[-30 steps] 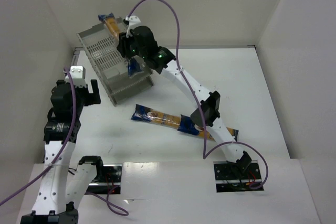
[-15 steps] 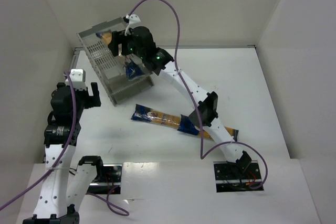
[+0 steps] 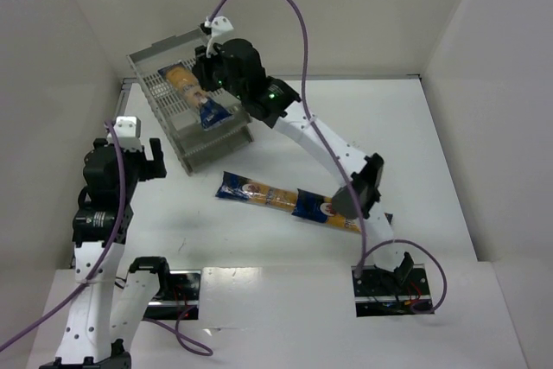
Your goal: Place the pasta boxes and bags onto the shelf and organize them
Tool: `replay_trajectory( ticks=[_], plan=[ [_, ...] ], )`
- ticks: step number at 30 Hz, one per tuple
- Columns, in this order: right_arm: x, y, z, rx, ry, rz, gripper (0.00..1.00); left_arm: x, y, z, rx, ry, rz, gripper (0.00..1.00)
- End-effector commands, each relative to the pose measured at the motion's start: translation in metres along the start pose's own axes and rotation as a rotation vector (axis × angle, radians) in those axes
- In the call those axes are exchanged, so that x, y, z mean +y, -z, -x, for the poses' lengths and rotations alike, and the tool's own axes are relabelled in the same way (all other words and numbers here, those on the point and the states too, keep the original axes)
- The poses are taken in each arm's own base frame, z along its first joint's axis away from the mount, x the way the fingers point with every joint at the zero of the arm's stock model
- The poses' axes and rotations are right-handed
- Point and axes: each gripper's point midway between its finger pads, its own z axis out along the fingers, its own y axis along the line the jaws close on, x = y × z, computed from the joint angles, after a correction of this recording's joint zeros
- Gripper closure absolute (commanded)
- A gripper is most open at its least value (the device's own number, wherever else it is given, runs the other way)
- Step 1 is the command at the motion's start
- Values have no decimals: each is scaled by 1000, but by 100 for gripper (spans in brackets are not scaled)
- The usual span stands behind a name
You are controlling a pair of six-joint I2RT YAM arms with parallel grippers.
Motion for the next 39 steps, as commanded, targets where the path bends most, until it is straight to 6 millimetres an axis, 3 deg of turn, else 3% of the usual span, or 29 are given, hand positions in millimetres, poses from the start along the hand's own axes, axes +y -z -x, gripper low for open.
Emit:
replay_trajectory(
  ticks=[1,2,3,4,5,7,11,14,18,19,21,22,23,24,25,27,28,31,35,38,39],
  plan=[
    [12,62,34,-5,92,15,79,1,5,10,-48,16,1,5],
    [2,64,-28,125,111,5,85,1,5,10,-48,16,1,5],
    [5,90,6,35,86,18,91,3,5,10,-47,18,10,5],
    [4,100,-2,45,76,26,99,1,3,5,-37,18,1,5],
    [-4,108,-36,113,86,15,99,1,3,5,-37,18,1,5],
    [-9,127,-38,141,71,-1,99,-1,3,5,-37,18,-10,5],
    [-4,133,-81,264,52,48,99,-3,-1,5,-39,28,-21,5],
    [2,119,-111,329,41,83,99,-6,-1,5,-39,37,-34,5],
    [7,94,-118,335,40,96,99,-4,1,4,-39,37,-24,5],
    [9,87,-110,315,55,102,99,-4,2,4,-39,37,-24,5],
    [5,68,-133,355,90,91,99,-4,0,0,-30,37,-25,5],
    [9,58,-115,317,96,98,99,-4,0,0,-30,37,-25,5],
    [10,51,-116,318,107,100,99,-4,0,0,-30,37,-25,5],
    [8,39,-137,361,110,93,99,-4,0,0,-30,37,-25,5],
    [16,30,-112,301,104,112,99,-4,0,0,-30,37,-25,5],
    [17,18,-114,292,103,113,99,-2,2,2,-39,28,-15,5],
    [20,14,-92,241,92,108,99,-2,2,2,-39,28,-15,5],
    [15,2,-79,190,102,66,99,0,2,2,-39,19,-6,5],
    [11,-8,-85,182,104,43,99,0,1,-2,-30,19,-6,5],
    [26,0,-83,198,86,122,90,0,3,-1,-39,10,-5,5],
    [36,6,-79,203,91,183,70,0,3,-1,-39,10,-5,5]
  ],
)
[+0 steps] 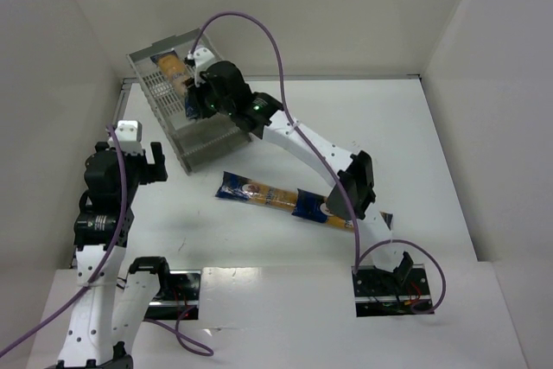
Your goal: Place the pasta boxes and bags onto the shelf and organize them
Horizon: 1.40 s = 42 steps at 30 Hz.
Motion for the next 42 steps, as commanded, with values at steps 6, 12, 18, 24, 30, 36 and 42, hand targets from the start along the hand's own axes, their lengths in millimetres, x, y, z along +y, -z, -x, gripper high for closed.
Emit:
replay_trajectory(
  ticks=[6,12,18,24,30,36,42],
  plan=[
    [23,104,60,-153,123,98,0,5,2,7,-47,10,23,2],
    [-25,174,-22,70,99,-115,0,3,2,7,-55,31,10,2],
    [-41,205,-243,688,80,-115,0,-3,0,8,-66,32,-30,2],
    [-51,173,-286,746,145,-119,0,-7,4,9,-75,40,-48,2],
    [-60,152,-305,754,218,-118,0,-10,12,13,-103,31,-74,2],
    [-62,150,-345,847,216,-104,12,-10,15,9,-109,30,-73,2],
    [-65,148,-366,897,205,-124,73,-10,15,9,-109,30,-73,2]
  ],
)
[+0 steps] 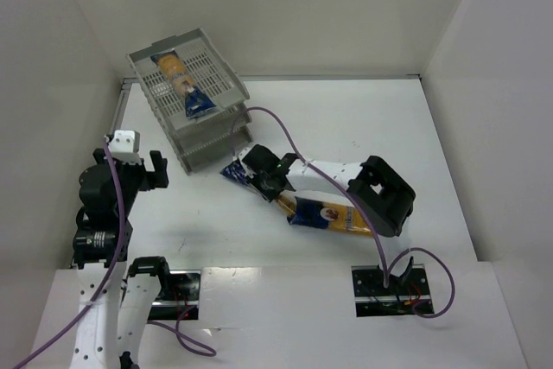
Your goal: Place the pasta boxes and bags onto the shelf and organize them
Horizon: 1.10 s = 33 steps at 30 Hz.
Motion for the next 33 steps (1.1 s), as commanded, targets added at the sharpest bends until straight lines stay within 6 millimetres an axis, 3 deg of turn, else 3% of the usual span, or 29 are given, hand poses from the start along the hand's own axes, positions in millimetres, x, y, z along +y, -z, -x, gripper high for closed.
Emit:
replay_trajectory(
  ticks=[1,2,3,5,6,9,10,13,16,18,23,26,27,29,33],
  plan=[
    [5,-24,-16,60,-16,-3,85,-1,-1,5,-27,20,-5,2],
    [5,-24,-16,60,-28,-3,96,-1,-1,5,-27,20,-5,2],
    [5,-19,-7,35,-41,-4,100,-1,-1,5,-27,20,-5,2],
    [8,-7,11,-33,-66,1,100,-1,1,7,-36,20,-5,2],
    [7,10,36,-129,-94,3,100,1,1,7,-36,20,6,2],
    [5,44,71,-289,-170,16,100,6,5,12,-64,30,35,4],
    [3,69,93,-395,-195,25,100,6,5,12,-64,30,35,4],
    [1,95,110,-478,-236,38,100,5,7,14,-73,39,35,4],
    [0,106,115,-506,-253,44,100,7,7,14,-73,39,44,4],
    [1,114,113,-523,-265,58,100,7,7,14,-73,39,44,9],
    [4,142,122,-605,-304,84,100,-7,9,16,-85,35,-33,53],
    [5,139,116,-594,-303,83,100,-17,14,22,-122,37,-90,54],
    [6,130,108,-561,-300,79,100,-18,14,20,-122,47,-91,50],
    [6,130,108,-560,-309,82,100,-19,14,20,-122,47,-100,47],
    [4,159,122,-639,-334,82,100,-19,14,20,-122,47,-100,44]
  ],
)
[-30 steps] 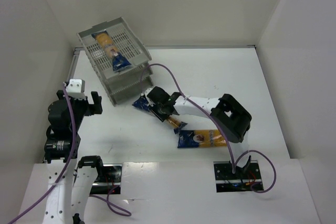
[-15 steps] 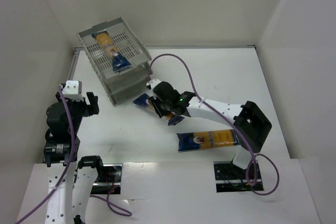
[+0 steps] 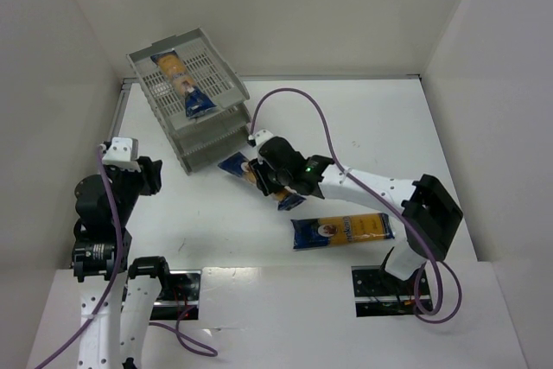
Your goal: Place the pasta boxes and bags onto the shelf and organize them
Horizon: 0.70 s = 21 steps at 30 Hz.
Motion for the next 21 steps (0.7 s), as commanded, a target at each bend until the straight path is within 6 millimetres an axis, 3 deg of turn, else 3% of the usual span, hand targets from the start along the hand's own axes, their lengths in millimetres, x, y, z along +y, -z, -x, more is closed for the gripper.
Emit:
replay_trajectory(
  ticks=[1,7,9,13,21],
  plan=[
    [26,49,88,-304,-56,76,100,-5,-1,10,-46,22,-25,44],
    [30,83,141,-465,-105,85,100,-4,-3,8,-37,24,-25,41],
    [31,78,155,-489,-89,73,100,-4,-3,8,-37,24,-25,40],
    [36,49,167,-464,-48,57,100,-4,-3,8,-37,24,-25,40],
    [41,28,216,-540,-33,15,100,-1,-1,10,-47,24,-6,39]
  ],
)
